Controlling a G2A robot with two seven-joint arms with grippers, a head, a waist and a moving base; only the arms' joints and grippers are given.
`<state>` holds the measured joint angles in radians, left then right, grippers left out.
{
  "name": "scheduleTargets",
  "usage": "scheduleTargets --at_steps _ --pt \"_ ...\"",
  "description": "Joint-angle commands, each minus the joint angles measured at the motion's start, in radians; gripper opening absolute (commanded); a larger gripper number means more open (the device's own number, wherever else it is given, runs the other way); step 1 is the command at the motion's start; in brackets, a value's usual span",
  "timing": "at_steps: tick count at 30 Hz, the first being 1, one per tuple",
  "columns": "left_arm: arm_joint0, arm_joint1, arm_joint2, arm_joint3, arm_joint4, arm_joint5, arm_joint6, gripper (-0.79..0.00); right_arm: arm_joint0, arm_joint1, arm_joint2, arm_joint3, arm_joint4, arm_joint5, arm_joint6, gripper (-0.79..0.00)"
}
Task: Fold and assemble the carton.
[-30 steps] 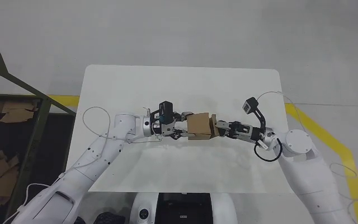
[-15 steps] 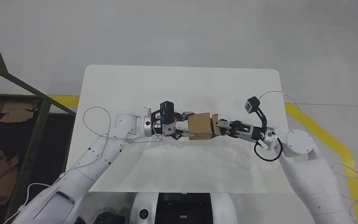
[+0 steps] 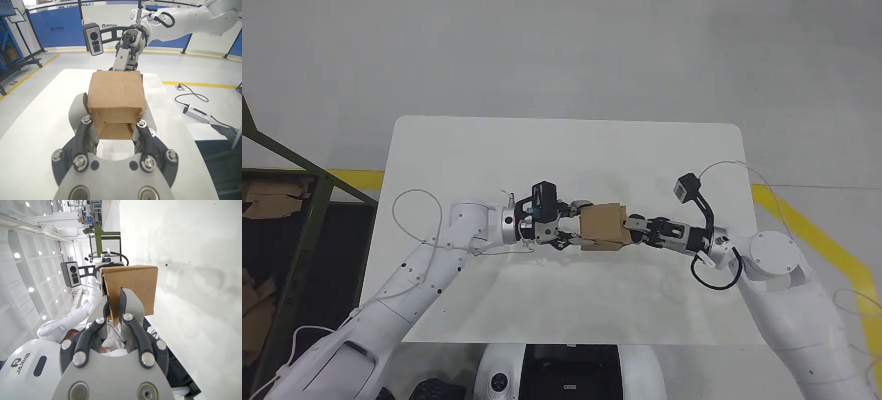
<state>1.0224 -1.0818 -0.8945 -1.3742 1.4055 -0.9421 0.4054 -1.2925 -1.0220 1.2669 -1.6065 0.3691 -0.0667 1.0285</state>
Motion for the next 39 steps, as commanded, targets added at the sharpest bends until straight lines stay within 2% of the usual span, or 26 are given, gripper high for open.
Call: scheduleTargets --at_steps 1,9,11,14,19,24,29,33,36,39 --pt "0.000 -0.001 0.001 0.000 0.000 0.001 0.000 -0.388 0.003 0.000 -0.005 -0.002 -0.002 0.004 0.001 -0.711" --pt "-0.004 -0.004 0.002 0.001 0.004 0.001 0.003 -0.388 0.019 -0.004 -0.026 0.004 0.001 0.004 -0.010 -0.705" --pt "-0.004 -0.004 0.002 0.003 0.005 0.002 0.003 -0.385 0.021 -0.005 -0.028 0.007 0.003 0.001 -0.013 -0.671" --pt "-0.004 -0.005 -0.001 0.008 0.004 0.000 0.005 -0.388 0.017 -0.004 -0.019 0.011 0.014 -0.009 -0.015 -0.573" --pt "-0.001 -0.005 -0.005 0.017 0.004 0.000 0.010 -0.385 -0.005 0.001 0.007 0.004 0.021 -0.019 -0.017 -0.539" --pt "0.001 -0.005 -0.009 0.024 0.002 -0.001 0.017 -0.379 -0.030 0.006 0.027 -0.013 0.028 -0.026 -0.016 -0.579" --pt "0.006 -0.003 -0.022 0.031 -0.006 0.000 0.029 -0.394 -0.051 0.008 0.035 -0.030 0.028 -0.034 -0.013 -0.683" --pt "0.009 -0.001 -0.033 0.032 -0.009 -0.001 0.032 -0.385 -0.066 0.010 0.036 -0.045 0.020 -0.040 -0.015 -0.717" --pt "0.013 -0.001 -0.035 0.031 -0.010 -0.002 0.032 -0.385 -0.074 0.011 0.039 -0.053 0.013 -0.042 -0.018 -0.776" --pt "0.015 -0.001 -0.035 0.027 -0.009 -0.002 0.031 -0.385 -0.078 0.012 0.040 -0.055 0.012 -0.041 -0.021 -0.785"
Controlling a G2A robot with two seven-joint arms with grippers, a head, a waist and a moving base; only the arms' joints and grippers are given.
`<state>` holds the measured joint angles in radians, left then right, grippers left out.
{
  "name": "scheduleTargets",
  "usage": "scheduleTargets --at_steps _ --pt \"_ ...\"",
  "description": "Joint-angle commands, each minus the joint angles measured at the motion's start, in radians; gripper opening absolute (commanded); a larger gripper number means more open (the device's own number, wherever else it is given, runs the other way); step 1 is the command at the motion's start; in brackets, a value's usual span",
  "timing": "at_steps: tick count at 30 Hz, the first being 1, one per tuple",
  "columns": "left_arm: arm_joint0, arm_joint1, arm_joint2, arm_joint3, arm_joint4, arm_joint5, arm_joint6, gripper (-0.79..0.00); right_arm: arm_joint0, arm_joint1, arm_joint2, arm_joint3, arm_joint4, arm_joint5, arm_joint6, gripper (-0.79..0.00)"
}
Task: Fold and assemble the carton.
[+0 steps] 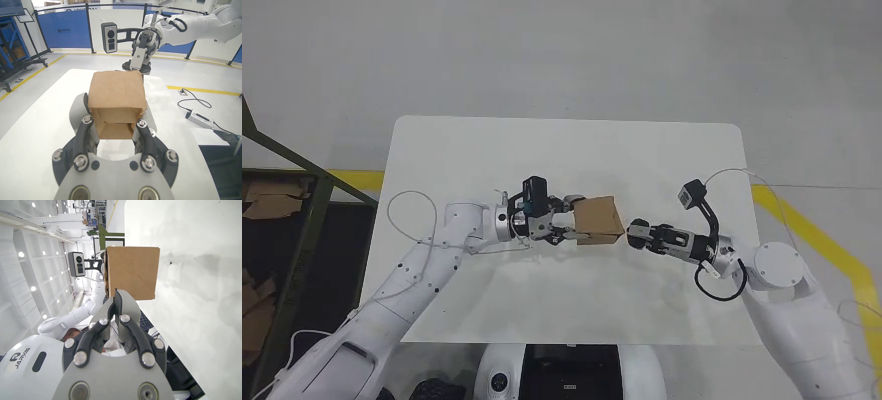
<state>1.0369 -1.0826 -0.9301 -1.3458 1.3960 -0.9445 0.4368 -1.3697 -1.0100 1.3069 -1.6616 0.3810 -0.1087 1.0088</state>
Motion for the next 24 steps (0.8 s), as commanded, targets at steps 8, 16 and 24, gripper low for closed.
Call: scheduleTargets --at_steps 8,16,24 --pt "0.001 -0.002 0.000 -0.006 0.002 0.001 -0.006 -0.379 0.015 -0.001 -0.019 0.000 -0.007 0.007 0.008 -0.785" --pt "-0.004 -0.006 0.007 -0.005 -0.004 0.001 -0.023 -0.376 0.046 -0.006 -0.055 0.013 -0.026 0.025 0.004 -0.785" --pt "-0.009 -0.010 0.011 0.016 -0.012 -0.002 -0.028 -0.360 0.049 -0.005 -0.042 0.036 -0.008 0.011 -0.006 -0.785"
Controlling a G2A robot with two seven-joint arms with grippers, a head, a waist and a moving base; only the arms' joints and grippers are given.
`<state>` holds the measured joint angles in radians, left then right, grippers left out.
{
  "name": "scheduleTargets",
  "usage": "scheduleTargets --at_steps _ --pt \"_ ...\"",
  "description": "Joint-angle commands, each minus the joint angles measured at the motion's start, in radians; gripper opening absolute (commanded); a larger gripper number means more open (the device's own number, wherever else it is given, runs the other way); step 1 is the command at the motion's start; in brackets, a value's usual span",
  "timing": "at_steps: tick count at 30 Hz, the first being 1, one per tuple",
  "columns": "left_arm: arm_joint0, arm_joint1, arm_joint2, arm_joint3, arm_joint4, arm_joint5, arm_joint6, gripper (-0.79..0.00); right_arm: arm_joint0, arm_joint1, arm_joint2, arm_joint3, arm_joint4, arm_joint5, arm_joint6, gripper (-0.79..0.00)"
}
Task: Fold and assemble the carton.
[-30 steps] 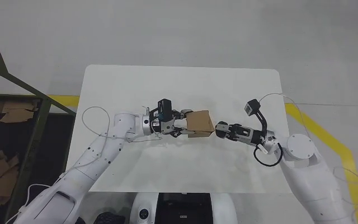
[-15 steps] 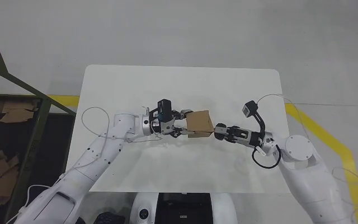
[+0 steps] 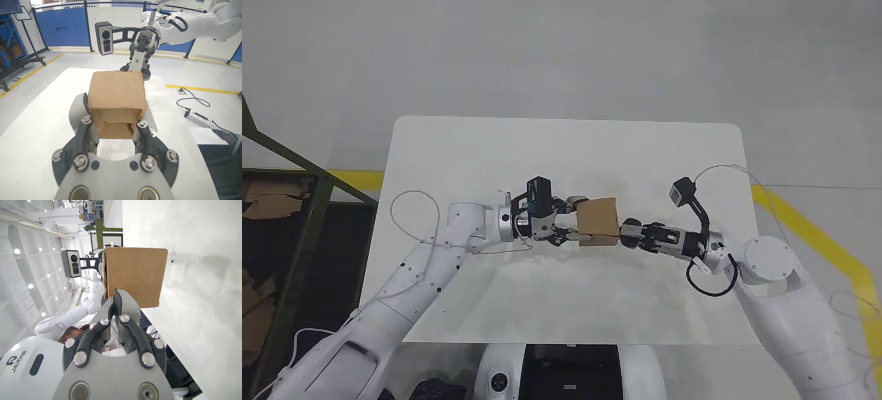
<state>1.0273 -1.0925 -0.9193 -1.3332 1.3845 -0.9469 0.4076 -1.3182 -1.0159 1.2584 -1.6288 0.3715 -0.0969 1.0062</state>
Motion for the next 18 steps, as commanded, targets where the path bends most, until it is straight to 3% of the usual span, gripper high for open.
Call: scheduleTargets --at_steps 1,12,16,18 --pt "0.000 -0.001 0.000 0.007 0.000 0.000 0.003 -0.363 -0.005 0.002 0.013 0.005 0.006 -0.003 -0.005 -0.785" --pt "-0.009 -0.012 0.030 0.144 0.023 0.013 0.022 -0.366 -0.038 0.007 0.055 0.009 0.035 -0.023 -0.024 -0.785" --pt "-0.024 -0.018 0.051 0.191 0.065 0.024 0.042 -0.339 -0.036 0.006 0.046 0.019 0.031 -0.035 -0.031 -0.785" --pt "-0.028 -0.019 0.059 0.202 0.100 0.039 0.060 -0.283 -0.031 0.004 0.036 0.027 0.030 -0.045 -0.033 -0.785"
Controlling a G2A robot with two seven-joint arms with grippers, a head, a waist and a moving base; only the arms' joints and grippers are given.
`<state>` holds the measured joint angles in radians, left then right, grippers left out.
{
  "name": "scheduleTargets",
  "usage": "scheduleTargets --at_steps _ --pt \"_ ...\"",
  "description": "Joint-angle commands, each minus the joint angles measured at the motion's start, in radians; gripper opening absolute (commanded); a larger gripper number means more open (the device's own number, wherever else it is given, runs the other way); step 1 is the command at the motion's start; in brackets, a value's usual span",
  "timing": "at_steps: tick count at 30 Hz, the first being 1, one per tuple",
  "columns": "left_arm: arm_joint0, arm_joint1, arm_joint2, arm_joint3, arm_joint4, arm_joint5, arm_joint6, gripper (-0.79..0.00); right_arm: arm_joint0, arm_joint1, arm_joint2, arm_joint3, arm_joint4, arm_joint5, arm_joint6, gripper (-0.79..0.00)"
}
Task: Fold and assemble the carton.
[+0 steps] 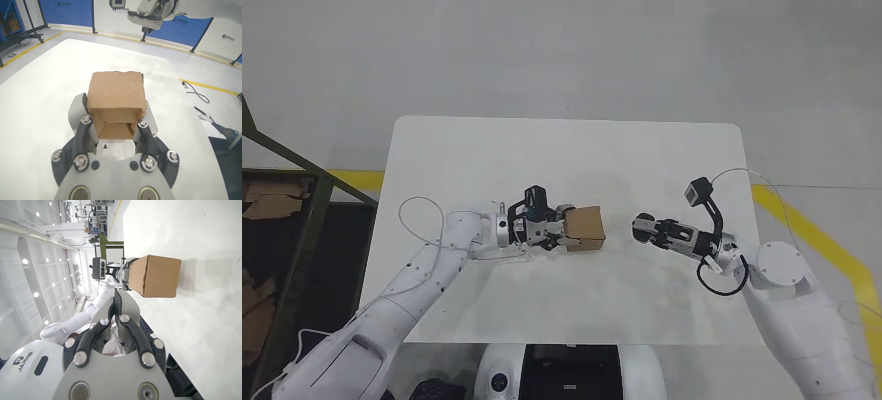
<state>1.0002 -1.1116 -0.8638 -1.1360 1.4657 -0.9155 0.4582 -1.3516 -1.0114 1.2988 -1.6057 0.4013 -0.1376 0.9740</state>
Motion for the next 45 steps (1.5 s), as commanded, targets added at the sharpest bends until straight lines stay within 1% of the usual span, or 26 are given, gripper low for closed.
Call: scheduleTargets --at_steps 1,5,6,7,10,11,15,19,22,25,31,39,40,43,45 --pt "-0.003 0.000 0.008 0.012 0.035 0.010 0.015 -0.259 0.005 -0.002 -0.010 0.010 -0.001 -0.009 -0.003 -0.785" --pt "-0.019 -0.002 0.023 0.041 0.088 0.024 0.028 -0.154 0.021 -0.009 -0.036 0.039 0.002 -0.033 -0.015 -0.785" --pt "-0.022 -0.003 0.025 0.048 0.092 0.024 0.036 -0.089 0.025 -0.010 -0.043 0.047 0.001 -0.037 -0.017 -0.785" --pt "-0.026 -0.003 0.028 0.054 0.099 0.025 0.040 0.000 0.029 -0.011 -0.049 0.054 -0.002 -0.038 -0.017 -0.785" --pt "-0.031 -0.003 0.031 0.059 0.109 0.016 0.073 0.000 0.035 -0.013 -0.056 0.067 -0.012 -0.045 -0.025 -0.785" --pt "-0.031 -0.002 0.031 0.051 0.116 0.008 0.101 0.000 0.036 -0.013 -0.055 0.071 -0.011 -0.049 -0.029 -0.785" --pt "-0.011 0.014 0.020 0.016 0.181 0.029 0.216 0.000 0.038 -0.015 -0.051 0.087 -0.004 -0.069 -0.047 -0.785" --pt "0.014 0.033 -0.016 -0.005 0.192 0.025 0.308 0.000 0.055 -0.018 -0.048 0.114 -0.002 -0.091 -0.078 -0.785" --pt "0.029 0.044 -0.062 0.005 0.132 0.024 0.335 0.000 0.075 -0.021 -0.045 0.129 -0.014 -0.113 -0.105 -0.785" --pt "0.038 0.048 -0.102 0.029 0.043 0.027 0.323 0.000 0.097 -0.023 -0.036 0.149 -0.028 -0.138 -0.140 -0.785" --pt "0.039 0.047 -0.153 0.076 -0.098 0.035 0.262 0.000 0.158 -0.028 -0.020 0.223 -0.067 -0.192 -0.206 -0.785" --pt "0.039 0.058 -0.229 0.103 -0.212 0.059 0.120 0.000 0.239 -0.034 0.002 0.327 -0.179 -0.272 -0.349 -0.785" --pt "0.041 0.059 -0.241 0.106 -0.237 0.051 0.103 0.000 0.247 -0.035 0.005 0.332 -0.190 -0.281 -0.366 -0.785" --pt "0.039 0.067 -0.283 0.121 -0.306 0.030 0.052 0.000 0.269 -0.036 0.017 0.348 -0.240 -0.307 -0.422 -0.751" --pt "0.037 0.073 -0.314 0.124 -0.345 0.025 0.024 0.000 0.282 -0.036 0.027 0.354 -0.290 -0.324 -0.469 -0.751"
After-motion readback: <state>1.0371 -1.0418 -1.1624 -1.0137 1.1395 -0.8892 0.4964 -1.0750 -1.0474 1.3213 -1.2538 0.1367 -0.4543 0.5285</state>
